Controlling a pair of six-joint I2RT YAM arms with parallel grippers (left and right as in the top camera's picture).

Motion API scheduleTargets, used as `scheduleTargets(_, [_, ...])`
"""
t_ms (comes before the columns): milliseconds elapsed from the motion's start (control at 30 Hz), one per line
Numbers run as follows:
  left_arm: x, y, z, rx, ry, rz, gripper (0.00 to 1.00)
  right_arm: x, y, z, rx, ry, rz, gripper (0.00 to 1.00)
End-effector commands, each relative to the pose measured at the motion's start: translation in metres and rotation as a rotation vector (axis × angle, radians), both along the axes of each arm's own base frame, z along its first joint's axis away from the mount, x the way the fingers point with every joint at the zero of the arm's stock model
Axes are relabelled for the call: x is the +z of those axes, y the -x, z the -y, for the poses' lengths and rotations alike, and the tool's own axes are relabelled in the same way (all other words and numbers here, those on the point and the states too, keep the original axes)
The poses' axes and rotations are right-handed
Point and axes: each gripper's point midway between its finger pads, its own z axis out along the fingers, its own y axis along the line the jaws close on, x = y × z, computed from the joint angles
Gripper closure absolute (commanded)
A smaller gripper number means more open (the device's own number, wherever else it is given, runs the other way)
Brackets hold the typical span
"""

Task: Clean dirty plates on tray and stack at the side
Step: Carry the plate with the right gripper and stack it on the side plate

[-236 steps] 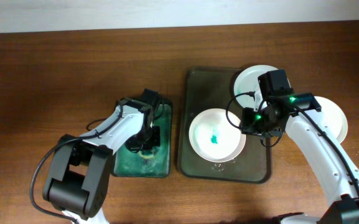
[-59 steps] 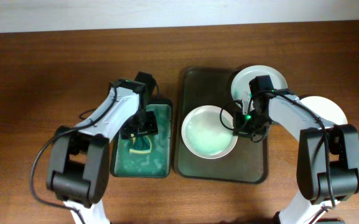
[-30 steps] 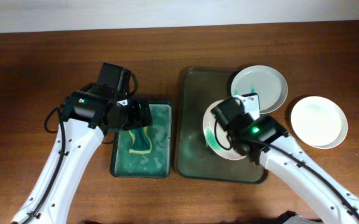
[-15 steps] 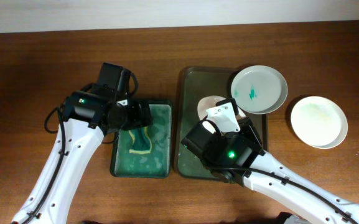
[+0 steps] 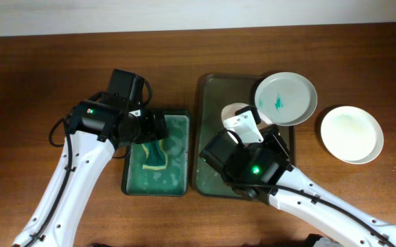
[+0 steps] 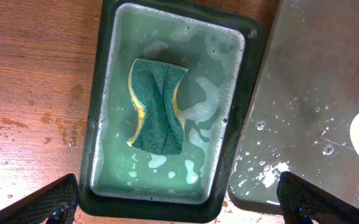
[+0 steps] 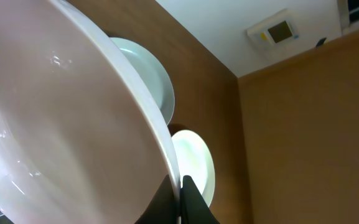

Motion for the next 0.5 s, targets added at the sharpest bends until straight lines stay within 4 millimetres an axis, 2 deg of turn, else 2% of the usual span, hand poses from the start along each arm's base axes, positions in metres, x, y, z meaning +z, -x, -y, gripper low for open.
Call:
scheduleTargets(0, [0.0054, -0.0011, -0.0008, -0.005, 0.002, 0.017, 0.00, 0.0176, -0.0035, -0.0027, 0.034, 0.040, 0.024, 0.96])
scheduleTargets(467, [0.0054, -0.0011, -0.0008, -0.005, 0.002, 0.017, 0.00, 0.0191, -0.0062, -0.0060, 0.072, 0.089, -0.001, 0.96])
